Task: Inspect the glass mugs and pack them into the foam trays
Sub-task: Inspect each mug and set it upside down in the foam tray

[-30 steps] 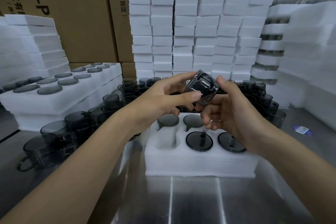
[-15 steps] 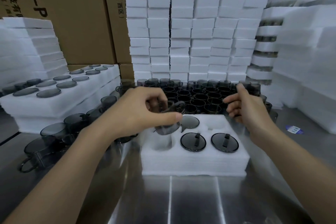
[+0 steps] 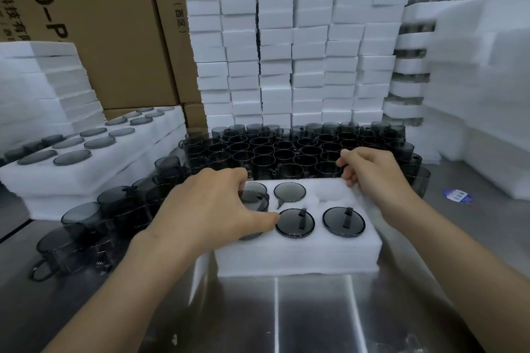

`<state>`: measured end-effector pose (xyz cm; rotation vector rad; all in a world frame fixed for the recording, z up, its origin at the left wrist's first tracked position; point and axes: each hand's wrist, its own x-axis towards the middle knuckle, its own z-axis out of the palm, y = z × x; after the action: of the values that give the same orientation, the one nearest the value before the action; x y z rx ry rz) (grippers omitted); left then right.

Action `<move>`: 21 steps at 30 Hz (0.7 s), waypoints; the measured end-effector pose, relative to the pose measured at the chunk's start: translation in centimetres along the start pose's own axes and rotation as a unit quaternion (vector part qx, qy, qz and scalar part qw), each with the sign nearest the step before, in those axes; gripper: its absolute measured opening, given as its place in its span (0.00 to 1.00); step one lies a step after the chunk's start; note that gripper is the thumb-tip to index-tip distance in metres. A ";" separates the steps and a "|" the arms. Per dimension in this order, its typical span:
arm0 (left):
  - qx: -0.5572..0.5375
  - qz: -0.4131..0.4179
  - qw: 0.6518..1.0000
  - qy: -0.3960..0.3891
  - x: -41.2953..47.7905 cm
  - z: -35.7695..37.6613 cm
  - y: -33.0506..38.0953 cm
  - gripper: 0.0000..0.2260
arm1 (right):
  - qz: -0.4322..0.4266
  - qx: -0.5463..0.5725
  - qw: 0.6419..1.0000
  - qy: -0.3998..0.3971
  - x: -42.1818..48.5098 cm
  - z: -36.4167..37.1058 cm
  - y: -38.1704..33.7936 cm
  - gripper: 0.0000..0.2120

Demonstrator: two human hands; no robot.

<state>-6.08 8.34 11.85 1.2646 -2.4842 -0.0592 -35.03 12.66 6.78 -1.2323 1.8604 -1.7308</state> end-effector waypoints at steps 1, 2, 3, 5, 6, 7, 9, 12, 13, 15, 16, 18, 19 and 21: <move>0.000 -0.016 1.000 0.002 -0.2 0.3 0.3 0.29 | -0.003 -0.003 1.000 -0.002 0.0 0.0 0.0 0.16; 0.006 -0.029 1.000 0.000 -0.4 0.4 0.6 0.30 | -0.005 -0.008 1.000 -0.004 0.1 0.0 0.0 0.16; 0.024 -0.036 0.999 -0.004 -0.5 0.5 0.6 0.32 | -0.007 -0.012 1.000 -0.005 0.1 0.0 0.1 0.16; 0.080 -0.032 0.996 -0.008 -0.6 0.1 0.6 0.38 | -0.009 -0.017 1.000 -0.004 0.1 0.0 0.1 0.15; 0.099 -0.027 0.995 -0.003 -0.6 -0.1 0.5 0.40 | -0.009 -0.018 1.000 -0.004 0.1 0.0 0.1 0.15; 0.103 -0.019 0.995 0.001 -0.5 -0.3 0.3 0.42 | -0.009 -0.019 1.000 -0.004 0.1 0.0 0.1 0.15; 0.076 0.013 0.997 -0.012 -0.2 -0.7 0.4 0.46 | -0.010 -0.020 1.000 -0.003 0.0 0.1 0.0 0.15; 0.022 0.081 0.994 -0.066 -0.3 0.1 1.4 0.49 | -0.018 -0.023 1.000 0.005 -0.1 0.1 0.0 0.15; 0.016 0.092 0.992 -0.090 -0.5 0.9 1.8 0.49 | -0.022 -0.024 0.999 0.008 -0.1 0.0 0.0 0.15; 0.003 0.095 0.988 -0.122 -0.9 2.7 1.7 0.51 | -0.026 -0.025 0.999 0.011 -0.1 -0.1 0.1 0.15; -0.006 0.092 0.987 -0.134 -1.0 3.3 1.3 0.52 | -0.025 -0.026 0.999 0.012 -0.1 0.0 0.2 0.15; -0.001 0.099 0.982 -0.161 -1.0 3.9 0.4 0.54 | -0.022 -0.035 0.999 0.009 -0.1 0.1 0.2 0.15; 0.012 0.109 0.979 -0.172 -0.9 4.1 0.1 0.55 | -0.021 -0.046 0.999 0.007 -0.2 0.3 0.1 0.15; 0.031 0.121 0.976 -0.181 -0.7 4.4 -0.1 0.55 | -0.028 -0.073 0.997 0.004 -0.7 0.6 0.0 0.14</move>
<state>-7.09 8.28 7.48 1.0399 -2.9560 -0.1664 -34.25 12.78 6.42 -1.3453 2.0069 -1.6544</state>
